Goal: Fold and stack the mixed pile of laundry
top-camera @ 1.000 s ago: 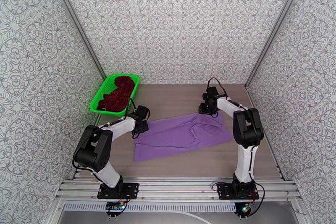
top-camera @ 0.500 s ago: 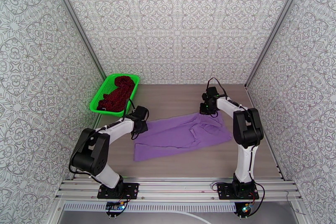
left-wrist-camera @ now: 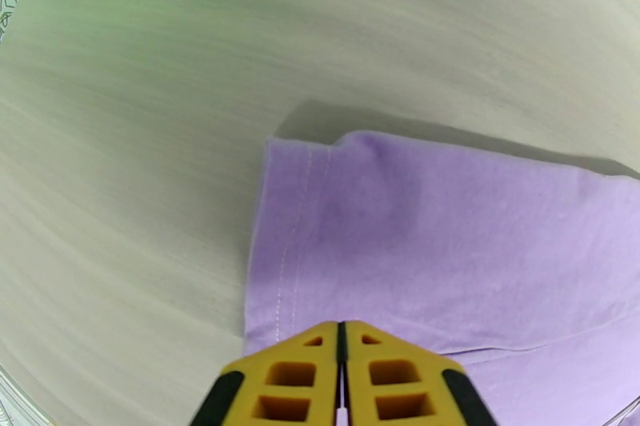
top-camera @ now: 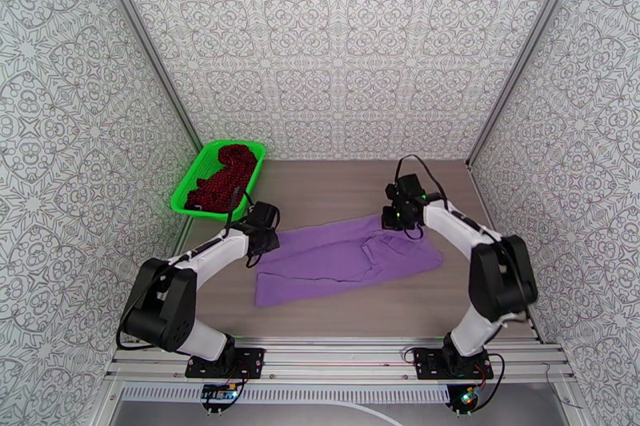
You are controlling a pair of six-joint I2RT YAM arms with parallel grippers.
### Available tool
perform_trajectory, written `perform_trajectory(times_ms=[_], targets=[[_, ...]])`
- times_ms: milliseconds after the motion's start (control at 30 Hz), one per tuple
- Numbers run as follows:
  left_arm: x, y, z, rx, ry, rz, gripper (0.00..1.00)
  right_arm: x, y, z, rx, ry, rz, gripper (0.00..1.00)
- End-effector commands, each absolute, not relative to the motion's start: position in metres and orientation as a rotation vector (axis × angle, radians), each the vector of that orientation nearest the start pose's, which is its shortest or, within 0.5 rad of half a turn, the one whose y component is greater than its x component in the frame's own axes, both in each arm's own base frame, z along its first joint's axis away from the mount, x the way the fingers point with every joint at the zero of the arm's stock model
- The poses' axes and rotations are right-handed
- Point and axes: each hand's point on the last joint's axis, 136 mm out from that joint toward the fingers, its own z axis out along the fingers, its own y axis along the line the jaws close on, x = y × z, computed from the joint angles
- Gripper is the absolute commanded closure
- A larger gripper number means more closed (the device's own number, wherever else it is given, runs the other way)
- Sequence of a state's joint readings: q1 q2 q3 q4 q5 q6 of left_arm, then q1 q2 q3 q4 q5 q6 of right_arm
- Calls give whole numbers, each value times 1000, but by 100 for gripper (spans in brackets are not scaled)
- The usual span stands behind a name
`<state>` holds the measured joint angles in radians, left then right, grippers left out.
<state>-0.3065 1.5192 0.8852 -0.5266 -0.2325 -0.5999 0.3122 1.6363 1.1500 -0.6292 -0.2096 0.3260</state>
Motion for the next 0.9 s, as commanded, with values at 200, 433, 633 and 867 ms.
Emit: perform_trajectory(times_ms=[200,433,633,867], targets=[[329,-65,58,-446,2629,29,91,276,140,69,71,2858,404,69],[331,-65,59,-440,2631,30,91,289,129,104,73,2768,310,66],[328,-63,53,-450,2645,38,91,333,106,100,134,2746,111,83],[328,-56,36,-470,2681,50,91,347,82,39,302,2834,37,90]])
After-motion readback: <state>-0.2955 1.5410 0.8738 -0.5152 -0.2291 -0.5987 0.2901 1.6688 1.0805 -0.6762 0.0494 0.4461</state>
